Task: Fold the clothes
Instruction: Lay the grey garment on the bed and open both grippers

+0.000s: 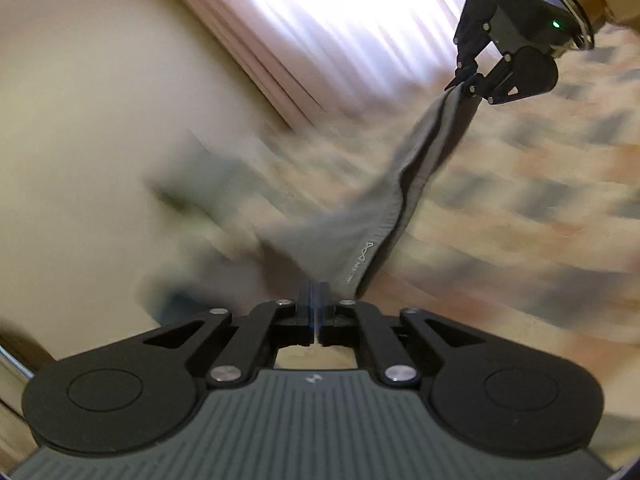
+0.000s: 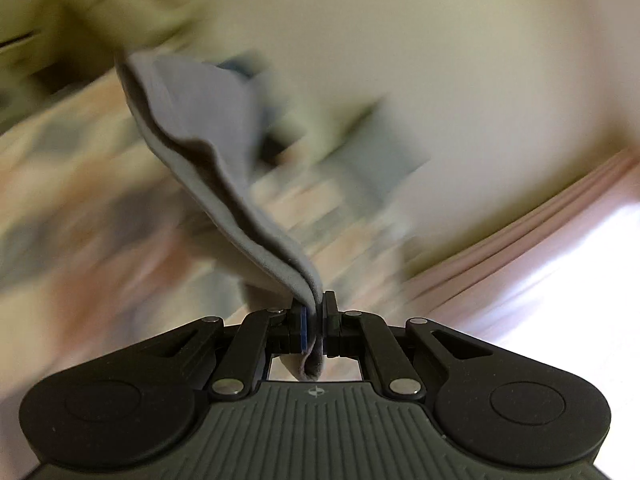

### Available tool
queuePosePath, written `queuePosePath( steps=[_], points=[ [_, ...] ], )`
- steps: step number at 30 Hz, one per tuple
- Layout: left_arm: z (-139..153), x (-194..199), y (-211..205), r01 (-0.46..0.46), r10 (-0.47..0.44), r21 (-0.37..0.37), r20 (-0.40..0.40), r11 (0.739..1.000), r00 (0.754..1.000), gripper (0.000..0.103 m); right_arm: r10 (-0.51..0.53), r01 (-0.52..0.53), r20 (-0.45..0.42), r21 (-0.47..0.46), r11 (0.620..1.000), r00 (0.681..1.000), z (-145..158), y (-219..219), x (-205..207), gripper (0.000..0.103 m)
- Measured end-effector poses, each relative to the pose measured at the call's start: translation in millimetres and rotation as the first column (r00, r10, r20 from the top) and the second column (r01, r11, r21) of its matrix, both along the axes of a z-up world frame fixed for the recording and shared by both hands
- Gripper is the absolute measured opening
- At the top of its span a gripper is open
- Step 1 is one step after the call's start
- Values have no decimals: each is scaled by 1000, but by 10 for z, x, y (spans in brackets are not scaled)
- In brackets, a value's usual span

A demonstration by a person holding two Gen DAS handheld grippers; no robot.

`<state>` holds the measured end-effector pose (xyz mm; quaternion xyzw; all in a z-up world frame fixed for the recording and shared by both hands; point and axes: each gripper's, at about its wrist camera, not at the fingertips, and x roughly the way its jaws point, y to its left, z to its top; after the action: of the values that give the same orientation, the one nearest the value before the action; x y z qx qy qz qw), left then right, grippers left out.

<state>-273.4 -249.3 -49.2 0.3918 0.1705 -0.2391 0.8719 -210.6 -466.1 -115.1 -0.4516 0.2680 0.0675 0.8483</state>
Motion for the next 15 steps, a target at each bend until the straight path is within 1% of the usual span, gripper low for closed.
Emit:
queuePosePath(
  steps=[1, 2, 3, 4, 5, 6, 7, 8, 9, 10, 11, 12, 13, 14, 15],
  points=[
    [-241, -100, -19, -17, 17, 2, -81, 1000, 997, 6, 7, -8, -95, -14, 1000, 995, -424, -58, -251, 4],
    [-482, -200, -39, -34, 34, 5, -161, 999, 986, 7, 9, -16, -175, -33, 999, 984, -849, -93, -453, 6],
    [-724, -300, -58, -50, 51, 10, -240, 999, 969, 7, 1, -16, -255, -57, 998, 967, -1274, -124, -653, 8],
    [-965, -400, -78, -66, 67, 16, -318, 998, 946, 8, -26, 1, -323, -76, 997, 946, -1646, -137, -782, 10],
    [-1206, -500, -97, -81, 84, 23, -393, 996, 916, 12, -55, 21, -386, -92, 996, 921, -2021, -163, -913, 13],
    [-1447, -601, -116, -96, 99, 32, -465, 995, 879, 17, -87, 55, -434, -85, 995, 897, -2408, -245, -1052, 14],
    [-1674, -666, -137, -114, 117, 38, -529, 993, 840, 19, -117, 94, -476, -72, 993, 872, -2739, -307, -1169, 16],
    [-1807, -544, -153, -160, 148, 28, -556, 987, 818, 25, -138, 147, -496, -21, 989, 857, -2837, -285, -1187, 23],
    [-1902, -492, -120, -200, 171, 12, -570, 980, 804, 34, -159, 205, -513, 34, 978, 843, -2920, -289, -1212, 36],
    [-2003, -428, -92, -240, 192, -5, -584, 971, 788, 38, -181, 276, -519, 111, 955, 835, -2941, -397, -1262, 43],
    [-2127, -280, -96, -283, 206, -35, -599, 959, 774, 40, -203, 345, -526, 188, 919, 826, -2924, -506, -1312, 47],
    [-2218, -90, -127, -325, 206, -85, -618, 942, 759, 43, -222, 412, -533, 268, 871, 816, -2746, -619, -1364, 49],
    [-2307, 92, -160, -367, 205, -133, -637, 921, 743, 46, -241, 474, -542, 343, 811, 805, -2568, -732, -1416, 50],
    [-2388, 226, -209, -411, 204, -178, -655, 894, 728, 54, -257, 527, -551, 413, 743, 794, -2419, -847, -1448, 54],
    [-2469, 361, -259, -454, 201, -222, -673, 863, 712, 58, -269, 565, -557, 468, 679, 786, -2395, -972, -1398, 56]
  ],
)
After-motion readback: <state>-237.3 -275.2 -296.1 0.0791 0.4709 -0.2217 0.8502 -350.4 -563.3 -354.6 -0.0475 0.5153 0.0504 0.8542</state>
